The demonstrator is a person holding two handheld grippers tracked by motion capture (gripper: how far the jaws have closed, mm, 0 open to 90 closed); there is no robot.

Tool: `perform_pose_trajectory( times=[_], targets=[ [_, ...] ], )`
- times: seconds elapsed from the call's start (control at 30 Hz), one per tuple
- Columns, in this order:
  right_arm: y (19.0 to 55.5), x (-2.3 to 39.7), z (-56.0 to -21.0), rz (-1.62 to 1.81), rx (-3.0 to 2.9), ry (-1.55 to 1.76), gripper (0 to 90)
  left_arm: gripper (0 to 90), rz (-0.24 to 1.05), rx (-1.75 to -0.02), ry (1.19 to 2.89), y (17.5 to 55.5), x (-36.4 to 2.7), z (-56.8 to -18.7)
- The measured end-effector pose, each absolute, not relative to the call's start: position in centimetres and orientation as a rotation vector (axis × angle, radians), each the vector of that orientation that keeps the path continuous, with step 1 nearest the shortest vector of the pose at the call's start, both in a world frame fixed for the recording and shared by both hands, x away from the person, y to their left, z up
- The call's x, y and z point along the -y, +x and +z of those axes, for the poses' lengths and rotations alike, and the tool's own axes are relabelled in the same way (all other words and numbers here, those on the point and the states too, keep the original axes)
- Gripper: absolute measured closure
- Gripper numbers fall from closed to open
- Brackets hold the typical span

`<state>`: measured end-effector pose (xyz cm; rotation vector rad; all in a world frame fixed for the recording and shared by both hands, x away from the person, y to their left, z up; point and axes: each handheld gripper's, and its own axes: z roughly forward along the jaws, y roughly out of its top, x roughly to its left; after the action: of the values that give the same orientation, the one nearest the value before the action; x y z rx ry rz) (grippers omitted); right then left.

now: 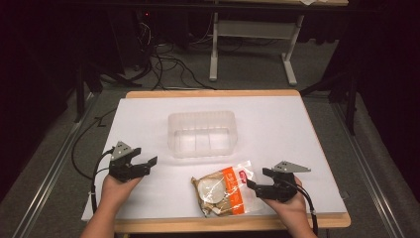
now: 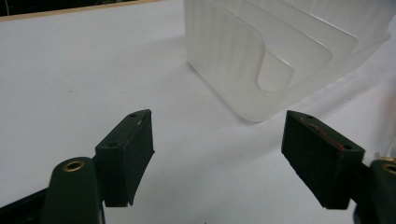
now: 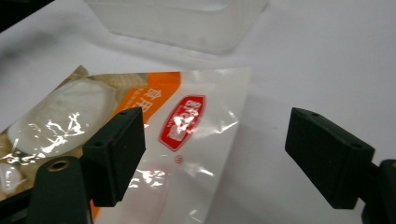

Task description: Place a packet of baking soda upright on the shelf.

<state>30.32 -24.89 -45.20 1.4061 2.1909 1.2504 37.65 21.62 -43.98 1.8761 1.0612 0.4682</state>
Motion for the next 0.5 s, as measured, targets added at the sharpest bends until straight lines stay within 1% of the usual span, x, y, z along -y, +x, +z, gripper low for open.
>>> perform_pose_trajectory(
  times=[0.27, 0.37, 0.5],
  targets=[
    [31.1, 23.9, -46.7, 1.262, -2.288, 1.474, 16.5, 25.5, 0.473, -1.058, 1.884, 37.7, -21.5, -44.0],
    [31.1, 23.4, -46.9, 1.285, -2.337, 1.467, 19.4, 25.6, 0.474, -1.060, 1.879, 37.6, -21.6, -44.0],
    [31.0, 23.2, -47.0, 1.267, -2.356, 1.463, 20.6, 25.6, 0.475, -1.060, 1.880, 37.6, -21.6, -44.0]
  ],
)
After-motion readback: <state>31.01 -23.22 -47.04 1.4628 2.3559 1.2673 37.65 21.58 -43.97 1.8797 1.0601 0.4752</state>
